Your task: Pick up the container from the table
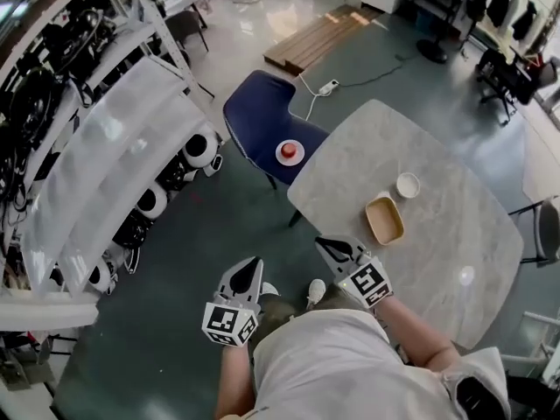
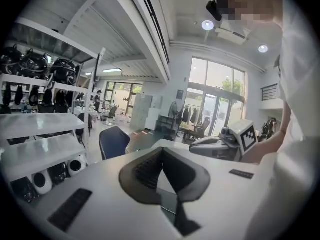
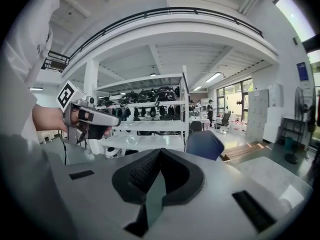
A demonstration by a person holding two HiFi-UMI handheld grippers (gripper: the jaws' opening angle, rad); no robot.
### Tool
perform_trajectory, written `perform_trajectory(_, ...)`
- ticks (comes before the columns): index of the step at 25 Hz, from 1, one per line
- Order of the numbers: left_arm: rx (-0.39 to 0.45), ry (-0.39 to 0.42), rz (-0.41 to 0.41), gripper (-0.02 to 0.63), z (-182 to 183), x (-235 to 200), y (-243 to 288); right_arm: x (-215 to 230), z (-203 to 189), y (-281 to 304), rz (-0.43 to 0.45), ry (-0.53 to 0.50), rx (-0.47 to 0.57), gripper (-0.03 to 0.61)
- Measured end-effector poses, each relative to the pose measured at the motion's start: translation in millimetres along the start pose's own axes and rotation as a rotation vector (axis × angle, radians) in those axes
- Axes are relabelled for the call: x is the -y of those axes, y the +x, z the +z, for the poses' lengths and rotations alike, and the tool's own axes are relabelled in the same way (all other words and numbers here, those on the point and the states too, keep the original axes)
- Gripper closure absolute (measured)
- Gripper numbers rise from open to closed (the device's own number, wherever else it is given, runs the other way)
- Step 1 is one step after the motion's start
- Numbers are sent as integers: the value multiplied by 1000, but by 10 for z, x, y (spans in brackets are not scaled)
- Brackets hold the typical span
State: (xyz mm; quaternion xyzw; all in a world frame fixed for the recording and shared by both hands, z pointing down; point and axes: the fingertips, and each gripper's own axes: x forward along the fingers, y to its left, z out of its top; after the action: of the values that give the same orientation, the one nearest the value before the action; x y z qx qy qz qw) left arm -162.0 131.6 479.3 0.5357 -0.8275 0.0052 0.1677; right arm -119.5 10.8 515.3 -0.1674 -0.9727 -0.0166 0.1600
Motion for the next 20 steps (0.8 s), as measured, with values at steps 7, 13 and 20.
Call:
perform_trajectory(7,-58,51,-212,611,137,-114,753,513,-145,-84,-216,88,-31,566)
perform_trajectory(13,-111,123,-437,611,266,-129,1335,824,-298,-242,-457,178,-64,566)
perform_trajectory(20,-182,188,-674,611,256,-40,1680,798,-629,-518,-738,309,-130,566)
